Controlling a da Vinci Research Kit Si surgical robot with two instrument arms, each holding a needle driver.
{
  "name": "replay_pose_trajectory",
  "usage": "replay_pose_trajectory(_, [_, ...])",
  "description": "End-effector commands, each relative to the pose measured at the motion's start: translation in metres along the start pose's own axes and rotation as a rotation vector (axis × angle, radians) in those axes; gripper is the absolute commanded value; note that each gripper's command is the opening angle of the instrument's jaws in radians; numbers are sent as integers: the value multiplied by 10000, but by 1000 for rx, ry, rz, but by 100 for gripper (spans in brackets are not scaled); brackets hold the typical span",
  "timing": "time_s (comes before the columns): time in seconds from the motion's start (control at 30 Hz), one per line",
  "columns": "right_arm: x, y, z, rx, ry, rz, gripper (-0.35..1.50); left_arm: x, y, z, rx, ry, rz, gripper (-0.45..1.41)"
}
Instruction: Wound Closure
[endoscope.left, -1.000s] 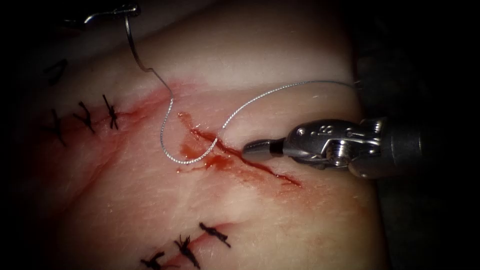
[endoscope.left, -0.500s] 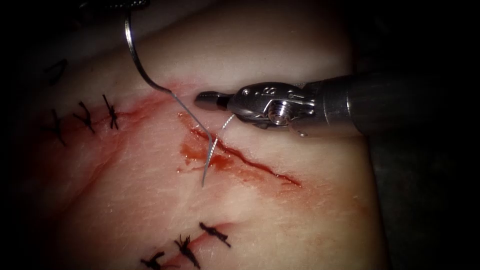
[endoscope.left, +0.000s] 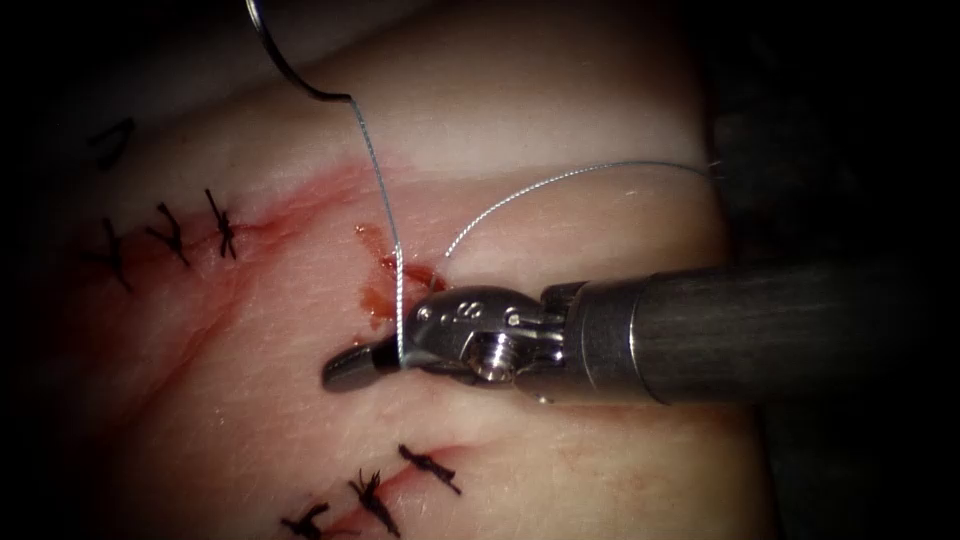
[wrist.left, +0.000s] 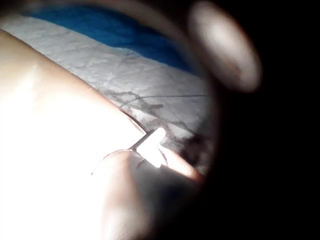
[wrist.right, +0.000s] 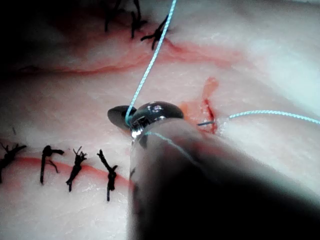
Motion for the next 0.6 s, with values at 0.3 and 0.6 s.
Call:
replay_pose_trajectory(0.3, [-25, -43, -7, 58, -46, 130, -35, 23, -16, -23, 58, 78, 86, -45])
replay_pose_trajectory(0.6, [-68, -83, -50, 160, -172, 312, -35, 42, -13, -49, 158, 102, 243, -45])
